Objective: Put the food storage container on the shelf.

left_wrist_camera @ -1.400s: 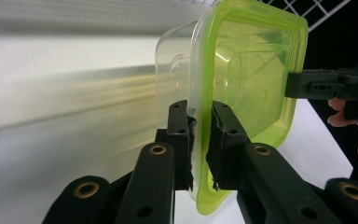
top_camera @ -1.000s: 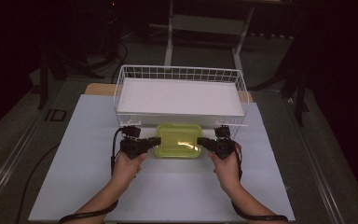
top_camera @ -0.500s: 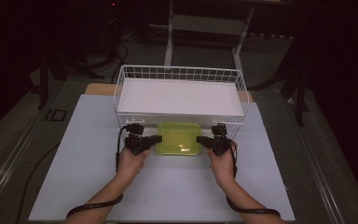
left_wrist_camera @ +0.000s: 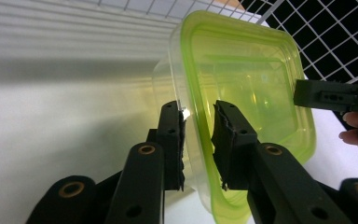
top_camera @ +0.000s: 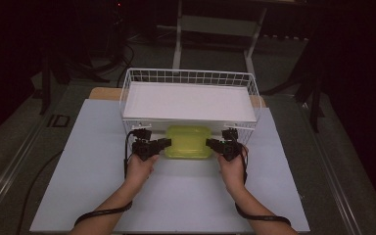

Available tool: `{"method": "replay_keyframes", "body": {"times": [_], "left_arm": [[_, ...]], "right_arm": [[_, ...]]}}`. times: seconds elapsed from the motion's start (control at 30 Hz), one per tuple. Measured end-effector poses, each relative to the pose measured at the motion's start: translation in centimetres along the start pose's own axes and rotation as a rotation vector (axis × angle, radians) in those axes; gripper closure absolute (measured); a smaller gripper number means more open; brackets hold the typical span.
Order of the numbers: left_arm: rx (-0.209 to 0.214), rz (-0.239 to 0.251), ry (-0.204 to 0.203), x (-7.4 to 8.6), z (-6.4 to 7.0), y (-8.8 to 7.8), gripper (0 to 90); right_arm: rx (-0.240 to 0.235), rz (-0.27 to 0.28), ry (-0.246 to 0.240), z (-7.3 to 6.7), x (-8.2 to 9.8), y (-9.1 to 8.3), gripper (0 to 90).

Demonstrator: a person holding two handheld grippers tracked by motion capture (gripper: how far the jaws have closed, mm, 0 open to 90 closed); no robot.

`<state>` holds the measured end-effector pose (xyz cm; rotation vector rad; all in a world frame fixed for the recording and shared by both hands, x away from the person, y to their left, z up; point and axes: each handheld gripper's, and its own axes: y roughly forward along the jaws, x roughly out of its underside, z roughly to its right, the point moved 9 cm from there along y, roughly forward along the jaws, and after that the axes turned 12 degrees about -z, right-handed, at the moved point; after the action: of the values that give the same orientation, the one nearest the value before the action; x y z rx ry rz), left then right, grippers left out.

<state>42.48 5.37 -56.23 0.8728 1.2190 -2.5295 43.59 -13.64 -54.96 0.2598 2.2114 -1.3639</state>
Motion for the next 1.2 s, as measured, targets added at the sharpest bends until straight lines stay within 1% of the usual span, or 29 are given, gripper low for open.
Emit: {"method": "replay_keyframes", "body": {"times": [0.03,0.07,0.17,0.23,0.27,0.3,0.33,0.37,0.4,0.43,0.47,0.5,0.57,0.6,0.63,0.67,0.73,0.77,0.83,0.9,0.97,1.13,1.2], "left_arm": [[-0.007,0.005,0.007,-0.1,0.0,0.1,69.9],[-0.013,0.007,0.008,-0.1,0.0,0.1,68.9],[-0.029,0.015,0.017,-0.3,-0.3,0.3,65.2],[-0.021,0.024,0.017,-0.4,-0.4,0.3,63.8],[-0.021,0.025,0.027,-0.4,-0.4,0.4,61.8],[-0.021,0.028,0.026,-0.4,-0.5,0.5,60.3],[-0.015,0.032,0.025,-0.4,-0.5,0.5,59.7],[-0.015,0.032,0.025,-0.4,-0.5,0.5,59.4],[-0.015,0.037,0.015,-0.4,-0.4,0.5,59.4],[-0.007,0.035,0.015,-0.4,-0.4,0.5,59.1],[-0.002,0.034,0.015,-0.4,-0.3,0.5,57.1],[-0.009,0.034,0.019,-0.3,-0.3,0.5,55.6],[-0.001,0.031,0.019,-0.2,-0.3,0.4,52.4],[-0.005,0.037,0.016,-0.1,-0.3,0.2,52.1],[-0.005,0.035,0.019,0.0,-0.3,0.2,49.9],[0.000,0.037,0.025,0.2,-0.1,0.0,49.9],[-0.007,0.038,0.041,0.5,0.1,-0.2,50.0],[0.004,0.040,0.044,0.6,0.2,-0.5,50.0],[-0.010,0.040,0.055,1.0,0.3,-0.8,50.0],[-0.004,0.041,0.054,1.3,0.6,-1.2,49.9],[-0.012,0.034,0.081,1.8,0.9,-1.6,49.9],[-0.029,0.033,0.111,3.2,1.5,-2.9,49.9],[-0.025,0.025,0.122,3.8,1.7,-3.4,49.9]], "right_arm": [[0.018,0.001,-0.009,0.0,0.0,0.0,71.2],[0.023,0.004,-0.021,0.0,-0.1,0.2,69.4],[0.028,0.005,-0.023,-0.1,-0.2,0.5,66.8],[0.023,0.004,-0.018,-0.1,-0.2,0.6,65.6],[0.019,-0.002,-0.006,-0.1,-0.1,0.6,64.7],[0.021,-0.005,-0.002,0.0,-0.1,0.6,64.3],[0.032,0.003,-0.015,0.1,-0.2,0.7,62.6],[0.032,0.003,-0.015,0.1,-0.2,0.7,62.6],[0.030,0.005,-0.017,0.2,-0.3,0.7,59.4],[0.026,0.001,-0.016,0.2,-0.3,0.6,59.2],[0.024,0.001,-0.018,0.2,-0.2,0.6,58.1],[0.025,0.006,-0.018,0.2,-0.2,0.5,56.7],[0.029,0.022,-0.039,0.3,-0.1,0.4,53.8],[0.032,0.031,-0.060,0.4,-0.1,0.4,53.3],[0.033,0.039,-0.067,0.4,0.0,0.2,52.6],[0.028,0.040,-0.070,0.4,0.2,0.0,52.5],[0.022,0.041,-0.064,0.3,0.5,-0.4,52.5],[0.016,0.045,-0.071,0.3,0.7,-0.6,52.4],[0.000,0.043,-0.069,0.0,1.1,-1.0,52.2],[-0.007,0.043,-0.081,-0.3,1.5,-1.4,51.9],[-0.014,0.038,-0.093,-0.6,2.0,-1.7,51.6],[-0.041,0.029,-0.125,-1.8,3.3,-2.4,51.4],[-0.047,0.024,-0.136,-2.3,3.7,-2.5,51.6]]}}
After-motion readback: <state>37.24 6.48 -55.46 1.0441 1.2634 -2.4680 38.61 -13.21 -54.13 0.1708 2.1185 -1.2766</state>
